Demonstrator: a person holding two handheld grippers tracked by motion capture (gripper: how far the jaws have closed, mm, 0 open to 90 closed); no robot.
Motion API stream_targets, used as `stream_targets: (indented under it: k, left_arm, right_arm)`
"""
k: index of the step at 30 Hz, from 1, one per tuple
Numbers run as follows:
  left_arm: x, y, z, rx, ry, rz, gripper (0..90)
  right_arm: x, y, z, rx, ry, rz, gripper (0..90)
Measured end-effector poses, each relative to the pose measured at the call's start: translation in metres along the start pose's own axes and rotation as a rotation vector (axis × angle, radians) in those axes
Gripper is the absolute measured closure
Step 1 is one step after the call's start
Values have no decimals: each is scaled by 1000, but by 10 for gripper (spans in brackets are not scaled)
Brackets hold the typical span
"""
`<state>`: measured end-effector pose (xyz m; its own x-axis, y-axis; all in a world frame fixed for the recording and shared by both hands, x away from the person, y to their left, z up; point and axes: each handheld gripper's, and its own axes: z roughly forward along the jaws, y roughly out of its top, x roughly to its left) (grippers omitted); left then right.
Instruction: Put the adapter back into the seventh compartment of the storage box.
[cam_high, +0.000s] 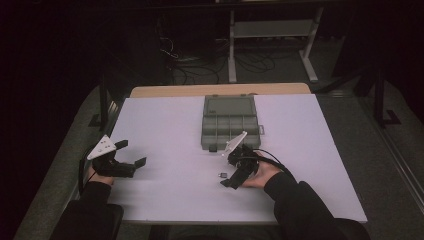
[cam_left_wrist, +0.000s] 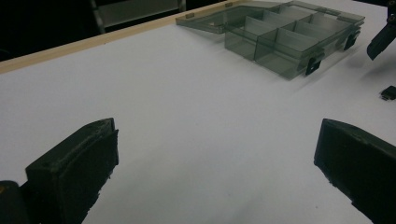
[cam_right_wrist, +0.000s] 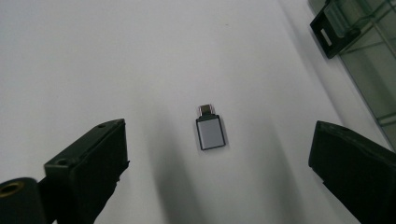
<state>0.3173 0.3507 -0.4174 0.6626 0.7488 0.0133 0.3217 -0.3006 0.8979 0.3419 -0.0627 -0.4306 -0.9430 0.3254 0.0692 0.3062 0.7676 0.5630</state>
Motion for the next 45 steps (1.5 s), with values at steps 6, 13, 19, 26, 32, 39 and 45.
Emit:
stream_targets:
  k: [6, 13, 19, 26, 32, 39, 45]
  left_arm:
    - [0, 0, 0, 0, -1, 1, 0]
    - [0, 0, 0, 0, -1, 1, 0]
    - [0, 0, 0, 0, -1, 0, 0]
    - [0, 0, 0, 0, -1, 0, 0]
    - [0, 0, 0, -1, -1, 0, 0]
    - [0, 0, 0, -1, -1, 1, 0]
    - [0, 0, 0, -2, -1, 1, 0]
  right_arm:
    - [1, 3, 2, 13, 22, -25, 152]
    - [0, 5, 5, 30, 53, -52, 301]
    - [-2, 8, 7, 41, 70, -58, 422]
    - [-3, 10, 10, 45, 72, -71, 571]
    - [-3, 10, 12, 57, 65, -84, 671]
    - [-1, 10, 12, 63, 44, -94, 740]
    - [-2, 10, 12, 63, 49, -85, 746]
